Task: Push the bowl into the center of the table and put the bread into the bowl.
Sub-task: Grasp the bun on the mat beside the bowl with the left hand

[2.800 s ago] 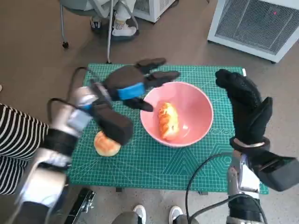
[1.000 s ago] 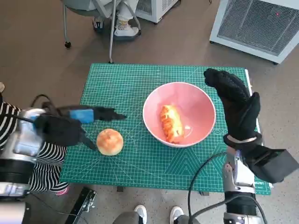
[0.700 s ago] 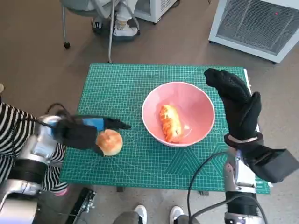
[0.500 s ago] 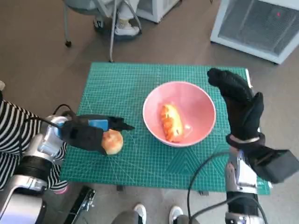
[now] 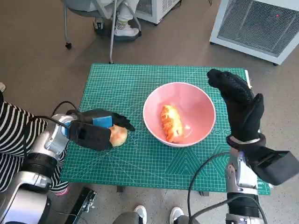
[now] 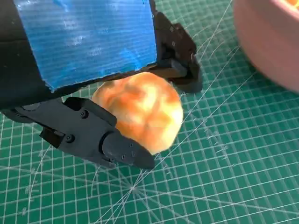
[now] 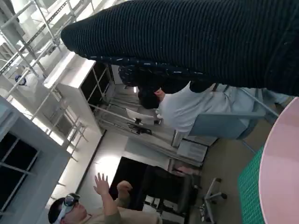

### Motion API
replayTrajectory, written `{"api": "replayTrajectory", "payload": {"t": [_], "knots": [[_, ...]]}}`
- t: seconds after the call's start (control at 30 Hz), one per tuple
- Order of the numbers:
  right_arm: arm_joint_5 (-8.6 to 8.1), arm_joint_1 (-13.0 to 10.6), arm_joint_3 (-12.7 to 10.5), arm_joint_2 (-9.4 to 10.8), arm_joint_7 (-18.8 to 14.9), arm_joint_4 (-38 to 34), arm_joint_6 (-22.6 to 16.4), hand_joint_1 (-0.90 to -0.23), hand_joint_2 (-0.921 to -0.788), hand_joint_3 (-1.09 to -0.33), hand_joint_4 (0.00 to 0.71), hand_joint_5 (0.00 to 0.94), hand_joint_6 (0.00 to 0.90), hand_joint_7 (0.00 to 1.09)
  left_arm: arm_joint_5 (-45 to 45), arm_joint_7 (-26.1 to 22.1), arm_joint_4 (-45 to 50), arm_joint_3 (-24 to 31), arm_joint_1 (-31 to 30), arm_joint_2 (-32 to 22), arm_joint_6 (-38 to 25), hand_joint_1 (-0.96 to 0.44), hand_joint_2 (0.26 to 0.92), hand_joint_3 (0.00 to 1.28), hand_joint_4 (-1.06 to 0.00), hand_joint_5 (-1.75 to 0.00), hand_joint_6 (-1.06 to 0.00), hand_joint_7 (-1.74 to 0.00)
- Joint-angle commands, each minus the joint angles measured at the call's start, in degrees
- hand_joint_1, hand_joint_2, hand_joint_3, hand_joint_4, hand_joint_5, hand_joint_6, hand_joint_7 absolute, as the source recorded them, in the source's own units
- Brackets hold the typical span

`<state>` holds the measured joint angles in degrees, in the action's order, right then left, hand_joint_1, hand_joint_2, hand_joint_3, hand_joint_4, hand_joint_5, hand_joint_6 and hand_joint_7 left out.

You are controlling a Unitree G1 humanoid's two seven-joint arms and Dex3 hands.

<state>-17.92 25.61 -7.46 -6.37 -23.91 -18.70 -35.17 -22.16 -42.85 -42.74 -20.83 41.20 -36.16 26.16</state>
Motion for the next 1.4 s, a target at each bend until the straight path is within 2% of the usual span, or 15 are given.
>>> {"api": "replayTrajectory", "payload": {"t": [0.03, 0.17, 0.3, 0.6, 0.83, 1.0, 1.17, 1.4], "knots": [[-0.36, -1.54, -0.42, 0.19, 0.36, 0.15, 1.27, -0.676, -0.921, -0.719, 0.194, 0.003, 0.056, 0.41, 5.33, -2.99, 3.69, 4.18, 0.76, -2.78, 1.42, -0.02, 0.916, 0.10, -0.67, -1.10, -0.57, -1.23], [-0.34, -1.38, -0.53, 0.38, 0.39, 0.01, 1.38, -0.676, -0.921, -0.718, 0.195, 0.003, 0.057, 0.41, 11.77, -2.69, 9.90, 10.24, 0.05, -3.73, 0.88, 0.00, 0.919, 0.09, -0.68, -1.15, -0.58, -1.23], [-0.08, -1.28, -0.53, 0.53, 0.47, -0.02, 1.34, -0.676, -0.921, -0.717, 0.195, 0.003, 0.055, 0.41, 14.86, -1.17, 14.87, 14.00, -0.37, -3.85, 0.05, 0.00, 0.917, 0.08, -0.70, -1.14, -0.61, -1.20], [-0.39, -0.82, -0.71, 0.59, 0.14, -0.69, 1.39, -0.687, -0.921, -0.717, 0.195, 0.002, 0.052, 0.41, 19.45, 1.46, 23.06, 18.29, 0.77, -1.98, -3.34, 0.00, 0.920, 0.06, -0.69, -1.16, -0.63, -1.17], [-0.73, -0.67, -0.80, 0.61, -0.21, -0.96, 1.26, -0.687, -0.921, -0.716, 0.196, 0.002, 0.050, 0.41, 19.65, 3.04, 25.20, 17.81, 3.04, 0.64, -3.85, 0.00, 0.920, 0.06, -0.69, -1.13, -0.63, -1.20], [-0.91, -0.71, -0.91, 0.56, -0.32, -0.87, 1.31, -0.687, -0.921, -0.715, 0.196, 0.002, 0.050, 0.41, 17.67, 4.64, 25.78, 15.40, 5.45, 4.17, -3.86, 0.00, 0.920, 0.08, -0.67, -1.15, -0.61, -1.23], [-1.15, -0.75, -1.07, 0.47, -0.39, -0.83, 1.46, -0.689, -0.921, -0.714, 0.197, 0.002, 0.050, 0.41, 15.82, 5.43, 23.78, 12.76, 8.18, 7.57, -2.04, 0.00, 0.920, 0.10, -0.66, -1.16, -0.59, -1.25], [-0.97, -1.22, -1.10, 0.54, -0.20, -0.38, 1.33, -0.687, -0.921, -0.713, 0.197, 0.002, 0.050, 0.41, 14.25, 5.24, 19.76, 9.87, 11.29, 11.36, -1.94, 0.00, 0.920, 0.07, -0.70, -1.10, -0.60, -1.23]]}}
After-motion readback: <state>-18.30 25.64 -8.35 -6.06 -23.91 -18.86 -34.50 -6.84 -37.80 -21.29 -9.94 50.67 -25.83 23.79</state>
